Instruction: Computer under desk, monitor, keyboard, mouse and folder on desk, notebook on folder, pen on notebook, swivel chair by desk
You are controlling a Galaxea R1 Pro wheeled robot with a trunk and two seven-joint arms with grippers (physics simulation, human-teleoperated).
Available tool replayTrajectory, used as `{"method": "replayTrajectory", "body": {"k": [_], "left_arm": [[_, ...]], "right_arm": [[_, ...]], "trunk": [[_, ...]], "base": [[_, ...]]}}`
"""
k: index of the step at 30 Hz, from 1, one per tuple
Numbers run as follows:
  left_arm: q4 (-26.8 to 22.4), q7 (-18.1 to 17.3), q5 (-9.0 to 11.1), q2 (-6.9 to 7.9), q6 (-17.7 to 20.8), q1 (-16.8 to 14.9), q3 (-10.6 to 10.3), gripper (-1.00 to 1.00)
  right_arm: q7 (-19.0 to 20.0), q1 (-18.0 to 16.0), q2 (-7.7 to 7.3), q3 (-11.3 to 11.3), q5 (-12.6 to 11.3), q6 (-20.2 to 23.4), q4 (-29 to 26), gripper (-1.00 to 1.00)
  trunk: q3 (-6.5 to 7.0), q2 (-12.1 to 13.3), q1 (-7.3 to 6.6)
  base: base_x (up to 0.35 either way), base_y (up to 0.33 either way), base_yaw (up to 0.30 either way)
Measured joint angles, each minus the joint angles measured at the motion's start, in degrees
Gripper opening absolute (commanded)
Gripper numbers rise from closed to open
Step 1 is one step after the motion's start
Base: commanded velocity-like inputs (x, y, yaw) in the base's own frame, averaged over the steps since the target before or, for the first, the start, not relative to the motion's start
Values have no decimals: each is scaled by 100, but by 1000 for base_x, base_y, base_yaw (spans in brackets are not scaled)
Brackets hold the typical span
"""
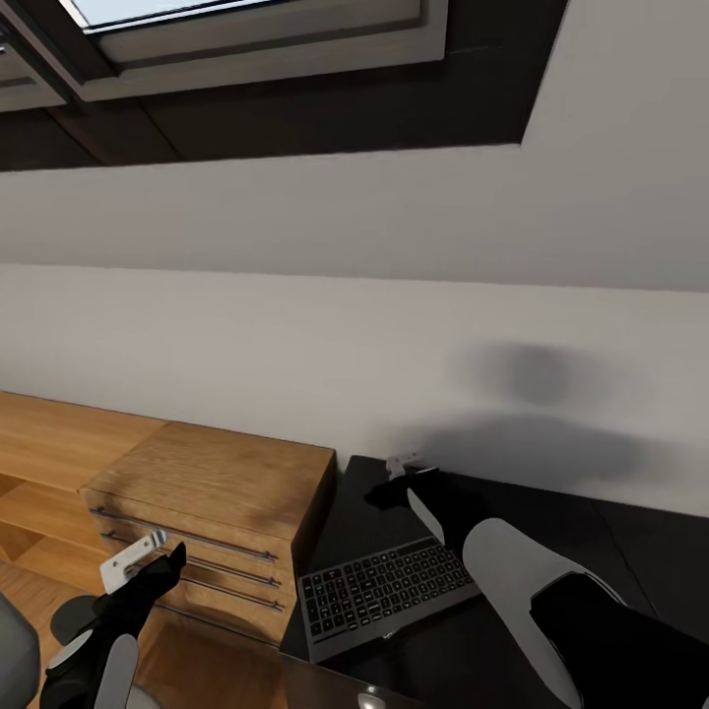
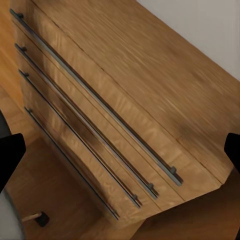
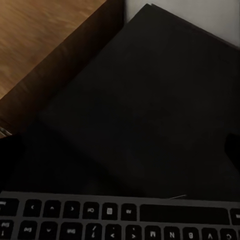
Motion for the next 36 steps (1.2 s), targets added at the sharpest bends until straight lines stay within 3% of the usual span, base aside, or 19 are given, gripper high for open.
{"method": "replayTrajectory", "body": {"k": [24, 36], "left_arm": [[0, 0, 0, 7, 7, 2, 6, 100], [0, 0, -2, 8, 9, 1, 6, 100]], "right_arm": [[11, 0, -7, -3, 0, -27, -26, 100], [9, 3, -15, -4, 0, -27, -19, 100]], "trunk": [[-440, -964, 528], [-536, -966, 528]], "base": [[0, 0, 0], [0, 0, 0]]}}
